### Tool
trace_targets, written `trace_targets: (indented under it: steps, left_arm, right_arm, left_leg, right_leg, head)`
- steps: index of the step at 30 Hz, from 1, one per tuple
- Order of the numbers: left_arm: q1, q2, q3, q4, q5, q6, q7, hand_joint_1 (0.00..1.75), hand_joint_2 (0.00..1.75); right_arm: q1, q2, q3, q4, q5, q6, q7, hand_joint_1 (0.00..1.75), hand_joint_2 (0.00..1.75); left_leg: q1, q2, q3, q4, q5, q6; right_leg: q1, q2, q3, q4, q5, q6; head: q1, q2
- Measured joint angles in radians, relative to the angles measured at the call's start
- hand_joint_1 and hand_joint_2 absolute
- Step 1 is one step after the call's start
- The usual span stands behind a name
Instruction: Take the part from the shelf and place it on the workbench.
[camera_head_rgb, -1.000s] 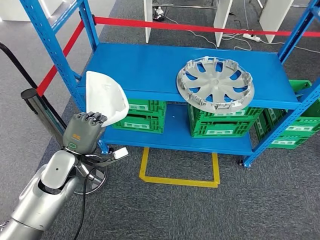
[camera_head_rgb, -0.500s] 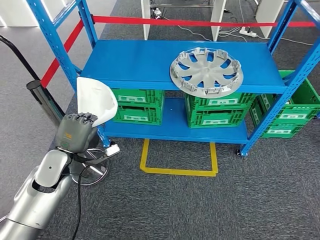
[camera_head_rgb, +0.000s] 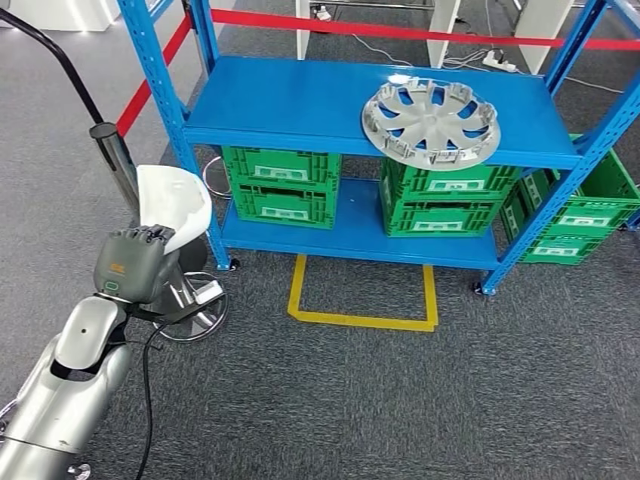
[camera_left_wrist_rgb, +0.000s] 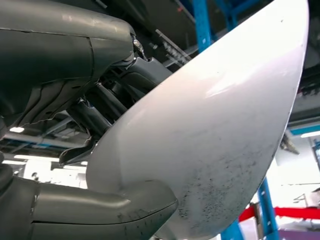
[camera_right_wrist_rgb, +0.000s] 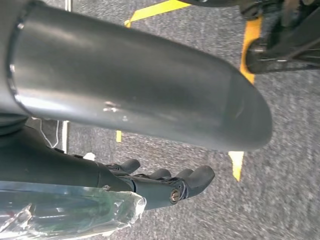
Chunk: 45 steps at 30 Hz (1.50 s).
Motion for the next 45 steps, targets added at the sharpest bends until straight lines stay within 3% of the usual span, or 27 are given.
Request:
trace_targets:
  steps: [1,3,5,6,8,10,11,13,15,16,17,18,20,22,23,25,26,28,30,31,33,35,37,38,41,43,45]
  left_arm:
    - [0.001,0.000,0.004,0.003,0.002,0.000,0.000,1.75,1.75]
    - [0.003,0.000,0.010,0.010,0.006,0.000,0.000,1.75,1.75]
    - [0.003,0.000,0.014,0.015,0.008,0.000,-0.001,1.75,1.75]
    - [0.003,0.000,0.017,0.017,0.009,0.001,-0.001,1.75,1.75]
    - [0.002,-0.001,0.024,0.021,0.012,0.001,-0.001,1.75,1.75]
    - [0.002,0.000,0.030,0.025,0.013,0.001,-0.001,1.75,1.75]
    - [0.003,0.000,0.032,0.028,0.014,0.001,-0.001,1.75,1.75]
    - [0.004,0.002,0.038,0.035,0.014,0.002,-0.001,1.75,1.75]
    - [0.004,0.004,0.041,0.041,0.014,0.002,-0.001,1.75,1.75]
    - [0.004,0.004,0.041,0.045,0.014,0.002,-0.001,1.75,1.75]
    - [0.005,0.004,0.041,0.048,0.014,0.002,-0.001,1.75,1.75]
    - [0.005,0.004,0.041,0.051,0.014,0.002,-0.001,1.75,1.75]
    - [0.004,0.004,0.042,0.054,0.014,0.002,-0.001,1.75,1.75]
    - [0.002,0.004,0.043,0.055,0.014,0.003,-0.001,1.75,1.75]
    - [0.001,0.004,0.044,0.055,0.014,0.004,-0.001,1.75,1.75]
    - [0.001,0.004,0.044,0.057,0.014,0.004,-0.001,1.75,1.75]
    - [0.000,0.004,0.044,0.058,0.015,0.004,-0.001,1.75,1.75]
    - [-0.001,0.003,0.044,0.060,0.015,0.004,-0.001,1.75,1.75]
    - [-0.001,0.002,0.044,0.061,0.015,0.003,-0.001,1.75,1.75]
    - [0.000,0.002,0.044,0.062,0.015,0.003,-0.001,1.75,1.75]
    - [0.002,0.001,0.044,0.066,0.015,0.003,-0.001,1.75,1.75]
    - [0.004,0.001,0.044,0.067,0.017,0.002,-0.001,1.75,1.75]
    - [0.004,0.001,0.045,0.066,0.018,0.002,-0.001,1.75,1.75]
    - [0.004,0.001,0.046,0.066,0.018,0.002,-0.001,1.75,1.75]
    - [0.006,0.000,0.047,0.066,0.020,0.002,-0.001,1.75,1.75]
    - [0.007,0.001,0.047,0.066,0.022,0.001,-0.001,1.75,1.75]
    - [0.008,0.000,0.048,0.066,0.028,-0.005,-0.002,1.75,1.75]
  right_arm:
    - [0.001,0.000,0.006,-0.002,-0.002,0.000,0.001,0.00,0.00]
    - [0.002,0.000,0.015,-0.007,-0.005,0.000,0.003,0.00,0.00]
    - [0.004,0.000,0.024,-0.014,-0.008,-0.001,0.005,0.00,0.00]
    - [0.004,0.000,0.027,-0.019,-0.008,-0.002,0.006,0.00,0.00]
    - [0.003,-0.001,0.033,-0.025,-0.009,-0.003,0.006,0.00,0.00]
    - [0.006,0.000,0.038,-0.026,-0.009,-0.003,0.007,0.00,0.00]
    - [0.008,0.000,0.040,-0.026,-0.009,-0.003,0.007,0.00,0.00]
    - [0.011,0.001,0.044,-0.028,-0.009,-0.003,0.008,0.00,0.00]
    - [0.013,0.001,0.047,-0.030,-0.009,-0.003,0.009,0.00,0.00]
    - [0.013,0.001,0.047,-0.030,-0.009,-0.003,0.009,0.00,0.00]
    - [0.013,0.000,0.048,-0.030,-0.009,-0.003,0.010,0.00,0.00]
    - [0.014,0.000,0.048,-0.030,-0.009,-0.003,0.010,0.00,0.00]
    - [0.014,0.001,0.050,-0.031,-0.009,-0.003,0.010,0.00,0.00]
    - [0.014,0.001,0.053,-0.031,-0.009,-0.003,0.010,0.00,0.00]
    - [0.014,0.001,0.054,-0.032,-0.009,-0.003,0.010,0.00,0.00]
    - [0.016,0.001,0.055,-0.032,-0.009,-0.003,0.010,0.00,0.00]
    - [0.017,0.001,0.055,-0.033,-0.009,-0.004,0.011,0.00,0.00]
    - [0.018,0.001,0.055,-0.033,-0.009,-0.004,0.012,0.00,0.00]
    - [0.017,0.001,0.055,-0.033,-0.009,-0.004,0.013,0.00,0.00]
    - [0.017,0.001,0.055,-0.033,-0.009,-0.004,0.013,0.00,0.00]
    - [0.017,0.001,0.055,-0.033,-0.010,-0.004,0.014,0.00,0.00]
    - [0.016,0.000,0.056,-0.035,-0.011,-0.004,0.015,0.00,0.00]
    - [0.015,0.000,0.059,-0.036,-0.011,-0.005,0.016,0.00,0.00]
    - [0.014,0.000,0.061,-0.036,-0.011,-0.005,0.016,0.00,0.00]
    - [0.017,0.001,0.064,-0.036,-0.011,-0.005,0.017,0.00,0.00]
    - [0.018,0.001,0.065,-0.037,-0.012,-0.006,0.018,0.00,0.00]
    - [0.018,0.001,0.068,-0.038,-0.016,-0.007,0.020,0.00,0.00]
  left_leg:
    - [-0.003,0.000,-0.018,0.001,0.013,0.001]
    - [-0.009,0.000,-0.051,0.003,0.038,0.000]
    - [-0.015,0.000,-0.076,0.005,0.060,-0.002]
    - [-0.018,0.000,-0.085,0.006,0.070,-0.005]
    - [-0.018,0.001,-0.094,0.006,0.091,-0.014]
    - [-0.015,0.001,-0.100,0.005,0.105,-0.026]
    - [-0.014,-0.001,-0.105,0.014,0.089,-0.032]
    - [-0.008,-0.004,-0.126,0.088,-0.003,-0.046]
    - [-0.002,-0.004,-0.149,0.219,-0.102,-0.057]
    - [0.001,-0.004,-0.152,0.272,-0.118,-0.061]
    - [0.004,-0.004,-0.142,0.296,-0.110,-0.064]
    - [0.006,-0.004,-0.116,0.283,-0.086,-0.064]
    - [0.007,-0.005,-0.019,0.167,-0.048,-0.059]
    - [0.004,-0.006,0.066,0.040,-0.058,-0.048]
    - [0.001,-0.006,0.082,0.008,-0.067,-0.042]
    - [-0.002,-0.005,0.075,-0.004,-0.057,-0.028]
    - [-0.001,-0.003,0.066,-0.007,-0.046,-0.020]
    - [0.002,0.000,0.041,-0.012,-0.021,-0.006]
    - [0.002,0.001,0.010,-0.011,0.003,-0.002]
    - [0.002,0.001,-0.006,-0.010,0.015,-0.003]
    - [0.002,0.001,-0.037,-0.009,0.038,-0.007]
    - [0.003,0.001,-0.063,-0.006,0.059,-0.015]
    - [0.000,0.000,-0.081,0.001,0.077,-0.025]
    - [-0.001,0.000,-0.086,0.004,0.086,-0.030]
    - [-0.001,-0.001,-0.101,0.009,0.098,-0.044]
    - [0.002,-0.003,-0.123,0.065,0.032,-0.054]
    - [0.004,-0.004,-0.156,0.195,-0.068,-0.061]
  right_leg:
    - [0.001,0.000,-0.001,0.046,-0.009,-0.001]
    - [0.004,0.000,0.044,0.043,0.034,-0.010]
    - [0.012,0.000,0.153,-0.084,0.072,-0.026]
    - [0.016,0.000,0.212,-0.165,0.068,-0.033]
    - [0.022,0.001,0.272,-0.266,0.046,-0.039]
    - [0.022,0.000,0.261,-0.279,0.056,-0.044]
    - [0.020,-0.002,0.253,-0.279,0.067,-0.051]
    - [0.016,-0.005,0.231,-0.280,0.092,-0.062]
    - [0.017,-0.006,0.204,-0.277,0.118,-0.066]
    - [0.017,-0.006,0.189,-0.274,0.130,-0.065]
    - [0.017,-0.006,0.171,-0.270,0.141,-0.063]
    - [0.017,-0.006,0.153,-0.263,0.149,-0.060]
    - [0.017,-0.005,0.123,-0.248,0.163,-0.053]
    - [0.018,-0.005,0.105,-0.237,0.176,-0.044]
    - [0.018,-0.005,0.099,-0.236,0.184,-0.039]
    - [0.016,-0.005,0.090,-0.236,0.198,-0.028]
    - [0.014,-0.003,0.081,-0.230,0.187,-0.022]
    - [0.012,0.000,0.051,-0.164,0.112,-0.012]
    - [0.010,0.001,0.015,-0.033,0.016,-0.004]
    - [0.010,0.001,0.006,0.024,-0.005,-0.002]
    - [0.009,0.001,0.032,0.051,0.021,0.002]
    - [0.006,0.001,0.123,-0.055,0.074,0.003]
    - [0.004,0.005,0.224,-0.199,0.073,0.001]
    - [0.004,0.007,0.251,-0.241,0.062,-0.002]
    - [0.005,0.007,0.241,-0.256,0.067,-0.024]
    - [0.003,0.003,0.219,-0.253,0.085,-0.044]
    - [0.009,0.001,0.195,-0.249,0.103,-0.056]
  head:
    - [0.000,0.000]
    - [0.000,0.000]
    - [0.000,0.000]
    - [0.000,0.000]
    - [-0.001,0.000]
    - [0.001,0.000]
    - [0.001,0.000]
    - [-0.002,0.000]
    - [-0.006,0.000]
    - [-0.006,0.000]
    - [-0.006,0.000]
    - [-0.006,0.000]
    - [-0.006,0.000]
    - [-0.006,0.000]
    - [-0.005,0.000]
    - [-0.006,0.000]
    - [-0.006,0.000]
    - [-0.003,0.000]
    - [0.000,0.000]
    - [0.000,0.000]
    - [0.000,0.000]
    - [0.000,0.000]
    - [0.001,0.000]
    - [0.002,0.000]
    - [0.001,0.000]
    - [-0.002,0.000]
    - [-0.006,0.000]
